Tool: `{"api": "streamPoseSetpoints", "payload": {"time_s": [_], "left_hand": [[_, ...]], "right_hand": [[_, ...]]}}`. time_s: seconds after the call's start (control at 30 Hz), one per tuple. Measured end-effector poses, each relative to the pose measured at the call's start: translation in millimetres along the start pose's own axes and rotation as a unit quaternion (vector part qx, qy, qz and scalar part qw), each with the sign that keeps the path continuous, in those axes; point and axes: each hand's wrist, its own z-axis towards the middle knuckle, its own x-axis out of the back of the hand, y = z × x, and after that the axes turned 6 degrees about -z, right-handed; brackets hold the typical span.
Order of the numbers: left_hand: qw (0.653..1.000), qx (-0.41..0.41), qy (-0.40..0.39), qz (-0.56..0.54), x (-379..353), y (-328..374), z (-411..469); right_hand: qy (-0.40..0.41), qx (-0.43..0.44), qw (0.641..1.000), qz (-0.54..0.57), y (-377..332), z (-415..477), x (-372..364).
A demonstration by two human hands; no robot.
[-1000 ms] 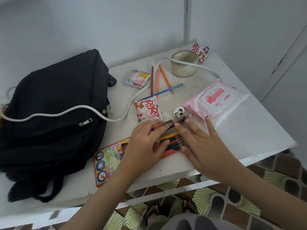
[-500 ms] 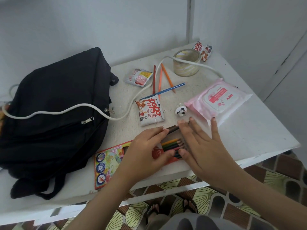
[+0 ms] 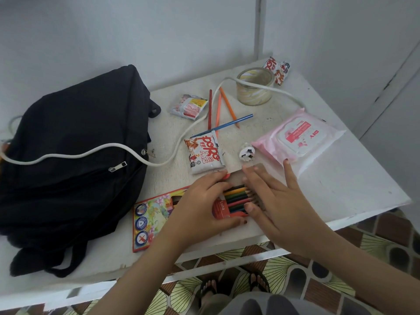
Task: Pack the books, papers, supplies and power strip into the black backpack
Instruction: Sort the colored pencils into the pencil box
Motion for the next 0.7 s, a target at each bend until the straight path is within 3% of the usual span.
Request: {"api": "streamPoseSetpoints", "payload": {"time_s": [0.17, 0.3, 0.4, 0.53, 0.7], "left_hand": [[0.995, 0.019, -0.038, -0.089, 8.3, 0.3, 14.5], [0.989, 0.049, 0.081, -0.110, 24.6, -11.3, 44.4], [0.986, 0.070, 0.139, -0.058, 39.9, -30.1, 76.7], [0.989, 0.136, 0.067, -0.002, 56.8, -46.9, 116.5], [0.990, 0.098, -0.056, 0.084, 62.0, -69.3, 146.8]], "right_hand": [[0.064, -0.006, 0.995, 0.076, 13.4, 29.3, 22.5], [0.110, -0.033, 0.993, 0.015, 37.9, 78.9, 38.4], [0.030, -0.078, 0.992, -0.090, 57.5, 114.1, 41.5], [-0.067, -0.093, 0.980, -0.165, 72.4, 146.2, 39.4], [-0.032, -0.079, 0.975, -0.204, 75.1, 160.7, 37.7]]}}
